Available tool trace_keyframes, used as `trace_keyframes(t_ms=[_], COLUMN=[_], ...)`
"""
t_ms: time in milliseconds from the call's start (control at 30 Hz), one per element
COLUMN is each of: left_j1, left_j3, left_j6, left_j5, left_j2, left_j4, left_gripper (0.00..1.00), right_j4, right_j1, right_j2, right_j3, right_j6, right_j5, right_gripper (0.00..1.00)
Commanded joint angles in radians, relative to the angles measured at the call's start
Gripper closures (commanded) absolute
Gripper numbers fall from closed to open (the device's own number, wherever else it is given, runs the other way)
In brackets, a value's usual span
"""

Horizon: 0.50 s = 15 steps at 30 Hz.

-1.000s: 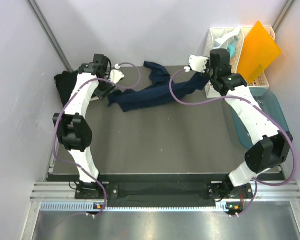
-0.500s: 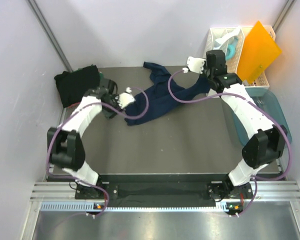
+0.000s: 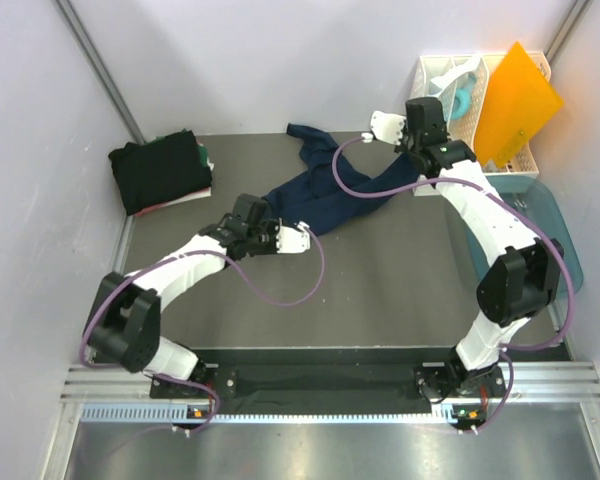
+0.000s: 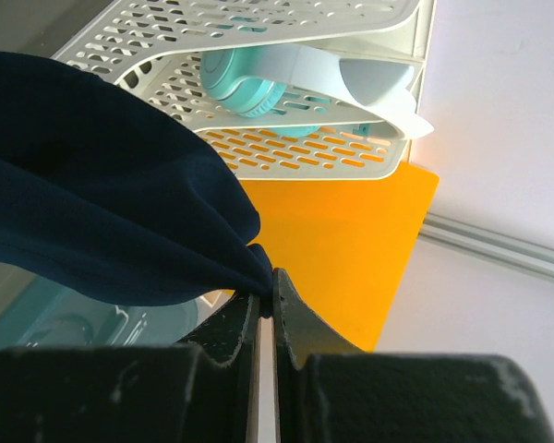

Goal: Fold and stack the t-shirts
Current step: Flatten out the tshirt

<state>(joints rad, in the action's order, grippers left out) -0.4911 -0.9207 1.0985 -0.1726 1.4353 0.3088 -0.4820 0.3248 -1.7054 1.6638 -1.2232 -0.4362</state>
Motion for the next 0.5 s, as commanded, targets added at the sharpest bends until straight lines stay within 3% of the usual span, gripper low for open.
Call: trace_keyframes(t_ms=[0, 467], left_j1=[0.003, 0.002], left_j3=[-0.046, -0.13], left_j6=[0.017, 0.069], left_j5=[0.054, 0.11], left_j2=[0.085, 0.261], left_j4=[-0.126, -0.033], left_gripper=[0.62, 0.63], right_j4=[0.025, 0.034], right_j1=[-0.004, 0.005], right_j2=[0.004, -0.005], right_j3=[0.059, 0.074], right_j6=[0.037, 0.057], right_j5=[-0.01, -0.012], right_gripper=[1.0, 1.0])
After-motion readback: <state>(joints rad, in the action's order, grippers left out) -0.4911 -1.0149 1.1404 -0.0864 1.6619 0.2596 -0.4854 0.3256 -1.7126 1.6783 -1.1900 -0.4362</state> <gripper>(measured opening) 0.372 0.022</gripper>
